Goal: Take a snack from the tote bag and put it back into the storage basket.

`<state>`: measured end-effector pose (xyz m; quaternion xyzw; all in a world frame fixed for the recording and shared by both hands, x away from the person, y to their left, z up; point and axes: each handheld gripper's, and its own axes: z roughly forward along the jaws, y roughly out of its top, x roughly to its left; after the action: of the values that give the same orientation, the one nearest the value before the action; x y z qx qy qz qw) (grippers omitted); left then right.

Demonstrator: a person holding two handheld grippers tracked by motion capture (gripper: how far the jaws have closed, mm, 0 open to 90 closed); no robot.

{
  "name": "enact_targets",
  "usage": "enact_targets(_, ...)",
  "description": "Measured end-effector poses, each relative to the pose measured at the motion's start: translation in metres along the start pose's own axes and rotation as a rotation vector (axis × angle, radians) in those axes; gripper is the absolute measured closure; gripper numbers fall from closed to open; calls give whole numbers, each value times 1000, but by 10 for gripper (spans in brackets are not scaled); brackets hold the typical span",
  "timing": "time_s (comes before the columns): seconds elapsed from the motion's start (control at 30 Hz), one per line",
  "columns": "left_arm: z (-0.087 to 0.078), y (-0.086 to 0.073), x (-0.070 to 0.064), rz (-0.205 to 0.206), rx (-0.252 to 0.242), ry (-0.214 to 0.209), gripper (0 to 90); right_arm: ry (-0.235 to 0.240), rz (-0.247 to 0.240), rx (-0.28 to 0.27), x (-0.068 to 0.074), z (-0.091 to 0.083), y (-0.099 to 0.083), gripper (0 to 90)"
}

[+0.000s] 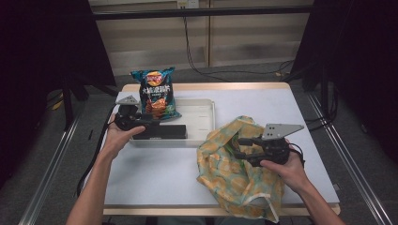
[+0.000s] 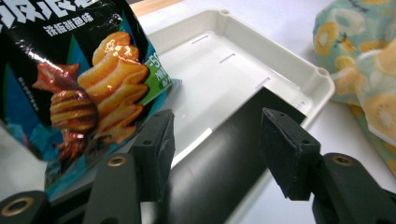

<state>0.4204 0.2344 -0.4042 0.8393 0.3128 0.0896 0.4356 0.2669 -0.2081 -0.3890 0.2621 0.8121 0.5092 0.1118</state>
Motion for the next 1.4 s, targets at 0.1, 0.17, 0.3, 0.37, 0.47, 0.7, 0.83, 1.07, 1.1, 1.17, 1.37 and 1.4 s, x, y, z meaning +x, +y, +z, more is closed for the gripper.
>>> enact_targets(0.1,-12,-7,-6,3,-11,17,429,3,6,16,-2,4,-3,547)
enact_targets(0.17,-22,-13,-10,7,-21,25,423,-3,4,36,-2,7,-5,558)
enact_targets(0.3,-39,-23,-20,22,-21,62,395,-4,3,71,-3,14,-9,598)
enact_targets(0.37,-49,-28,-24,30,-35,67,373,-9,-6,90,-4,19,-10,626)
enact_targets(0.47,-64,-39,-28,18,-64,70,362,-13,-5,114,-4,23,-12,653)
enact_targets(0.7,-85,-65,-31,8,-73,115,314,-39,12,162,-10,29,-18,659)
enact_targets(0.83,-93,-81,-23,-16,-81,132,291,-60,14,207,-13,37,-21,671)
enact_targets(1.07,-95,-84,-27,-27,-130,128,268,-98,25,278,-20,55,-29,683)
enact_targets(1.1,-93,-81,-32,-28,-140,119,268,-103,33,287,-22,57,-30,684)
enact_targets(1.17,-89,-75,-40,-10,-141,95,268,-116,35,296,-24,59,-31,681)
enact_targets(1.37,-72,-62,-72,69,-124,46,268,-136,47,314,-27,62,-34,639)
enact_targets(1.4,-68,-61,-77,73,-116,45,268,-141,50,315,-28,62,-34,634)
